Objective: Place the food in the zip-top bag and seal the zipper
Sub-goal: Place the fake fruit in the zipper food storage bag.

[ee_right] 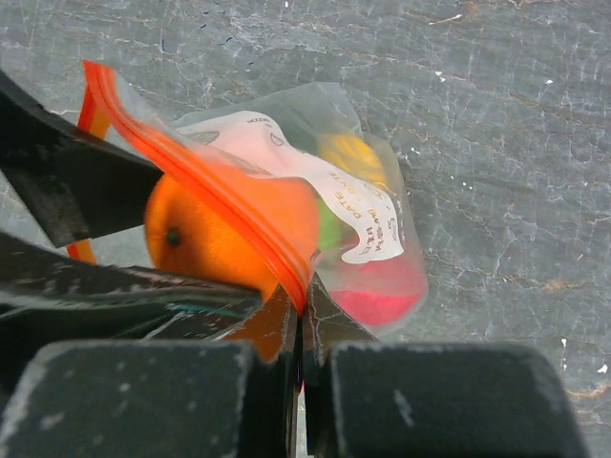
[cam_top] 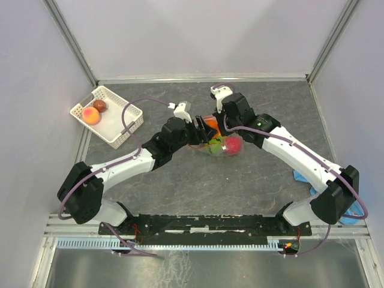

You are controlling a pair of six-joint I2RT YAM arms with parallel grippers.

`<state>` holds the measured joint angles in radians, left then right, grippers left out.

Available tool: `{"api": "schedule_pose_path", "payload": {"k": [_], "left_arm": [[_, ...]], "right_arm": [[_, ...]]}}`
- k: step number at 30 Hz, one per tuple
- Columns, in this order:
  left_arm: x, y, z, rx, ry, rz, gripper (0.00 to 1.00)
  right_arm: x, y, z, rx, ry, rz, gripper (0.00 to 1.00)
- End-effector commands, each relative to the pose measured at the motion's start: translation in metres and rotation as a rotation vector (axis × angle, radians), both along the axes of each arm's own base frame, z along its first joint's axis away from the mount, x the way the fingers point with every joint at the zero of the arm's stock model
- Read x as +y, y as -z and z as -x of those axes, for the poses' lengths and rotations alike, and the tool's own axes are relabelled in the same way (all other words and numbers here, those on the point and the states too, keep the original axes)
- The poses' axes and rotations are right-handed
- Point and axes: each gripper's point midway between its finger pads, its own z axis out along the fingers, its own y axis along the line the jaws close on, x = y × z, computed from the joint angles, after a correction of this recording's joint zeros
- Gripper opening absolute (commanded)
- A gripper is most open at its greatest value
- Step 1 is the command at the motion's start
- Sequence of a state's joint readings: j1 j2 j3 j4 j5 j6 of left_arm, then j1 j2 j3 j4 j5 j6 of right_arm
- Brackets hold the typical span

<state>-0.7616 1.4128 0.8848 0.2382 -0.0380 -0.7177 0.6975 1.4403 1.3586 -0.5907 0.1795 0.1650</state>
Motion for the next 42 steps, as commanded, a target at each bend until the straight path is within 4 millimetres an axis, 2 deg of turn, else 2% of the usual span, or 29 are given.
{"api": "schedule_pose_path", "payload": {"k": [1,9,20,29,37,42], "left_arm": [[-0.008,-0.016,-0.019,-0.068,-0.05,-0.013,0.59],[-0.024,-0.002,-0.027,-0.055,-0.056,-0.036,0.72],[-0.02,-0.007,-0.02,-0.047,-0.051,-0.029,0.88],[-0.015,-0.013,-0.009,-0.036,-0.025,-0.039,0.93],[0.002,-0.038,0.01,-0.019,-0.015,-0.05,0.93],[0.031,-0.053,0.025,-0.018,-0.052,-0.1,0.92]], "right_arm": [[0.008,-0.03,-0.001,-0.066,-0.013,-0.097,0.02],[0.012,-0.03,0.001,-0.06,-0.026,-0.115,0.02],[0.009,-0.029,0.0,-0.064,-0.015,-0.107,0.02],[0.009,-0.028,-0.001,-0.065,-0.011,-0.105,0.02],[0.008,-0.028,-0.002,-0.069,-0.003,-0.101,0.02],[0.007,-0.028,-0.002,-0.069,-0.002,-0.098,0.02]]}}
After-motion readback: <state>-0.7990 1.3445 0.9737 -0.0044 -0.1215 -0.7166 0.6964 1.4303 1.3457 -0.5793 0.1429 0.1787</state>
